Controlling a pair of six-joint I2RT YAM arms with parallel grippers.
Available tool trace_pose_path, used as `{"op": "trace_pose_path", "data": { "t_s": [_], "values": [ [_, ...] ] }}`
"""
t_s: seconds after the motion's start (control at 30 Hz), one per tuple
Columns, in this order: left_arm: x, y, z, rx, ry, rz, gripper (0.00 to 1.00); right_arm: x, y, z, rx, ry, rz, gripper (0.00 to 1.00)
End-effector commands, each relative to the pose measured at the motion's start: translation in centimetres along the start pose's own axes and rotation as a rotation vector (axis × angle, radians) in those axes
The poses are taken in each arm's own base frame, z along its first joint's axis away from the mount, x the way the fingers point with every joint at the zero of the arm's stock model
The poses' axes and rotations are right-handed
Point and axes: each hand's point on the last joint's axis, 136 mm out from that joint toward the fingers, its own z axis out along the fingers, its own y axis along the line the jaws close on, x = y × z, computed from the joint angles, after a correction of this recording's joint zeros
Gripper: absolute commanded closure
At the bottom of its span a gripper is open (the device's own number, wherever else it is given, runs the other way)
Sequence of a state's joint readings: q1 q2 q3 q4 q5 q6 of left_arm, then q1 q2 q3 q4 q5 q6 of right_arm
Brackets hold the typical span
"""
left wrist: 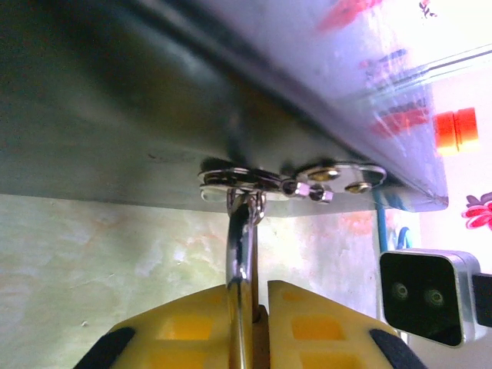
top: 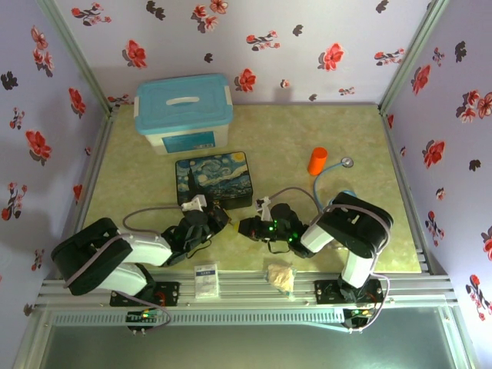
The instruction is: Unlock the padlock with the key
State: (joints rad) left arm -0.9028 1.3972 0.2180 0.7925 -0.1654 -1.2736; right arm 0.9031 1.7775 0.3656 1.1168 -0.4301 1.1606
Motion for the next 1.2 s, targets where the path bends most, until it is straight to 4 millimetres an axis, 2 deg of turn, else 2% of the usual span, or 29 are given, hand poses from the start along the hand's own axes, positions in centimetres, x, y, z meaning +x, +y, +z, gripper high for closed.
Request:
{"op": "trace_pose_path", "data": {
  "t_s": [0.0, 0.2, 0.6, 0.8, 0.93, 1.17],
  "values": [
    [-0.8, -2.3, -0.4, 0.093, -0.023, -0.031, 1.0, -1.4, 1.3, 0.4, -0.055, -0.046, -0.001, 1.0],
    [-0.8, -3.0, -0.5, 0.126, -0.015, -0.066, 1.0, -2.0, 2.0, 0.3, -0.109, -0.081, 0.002, 1.0],
    [-0.4, -5.7, -0.6, 0.251, 0.013, -0.166, 1.0, -3.7, 1.4, -0.7, -0.105, -0.178, -0.014, 1.0],
    [-0.3, -6.0, -0.8, 0.261, 0.017, -0.169, 1.0, -4.5, 1.3, -1.4, -0.117, -0.174, -0.009, 1.0],
    [-0.2, -6.0, -0.8, 0.255, 0.02, -0.168, 1.0, -4.8, 1.5, -1.0, -0.124, -0.167, -0.008, 1.0],
    [-0.2, -6.4, -0.9, 0.226, 0.013, -0.121, 1.0, -5.2, 2.8, -1.5, -0.14, -0.218, -0.039, 1.0]
  ]
}}
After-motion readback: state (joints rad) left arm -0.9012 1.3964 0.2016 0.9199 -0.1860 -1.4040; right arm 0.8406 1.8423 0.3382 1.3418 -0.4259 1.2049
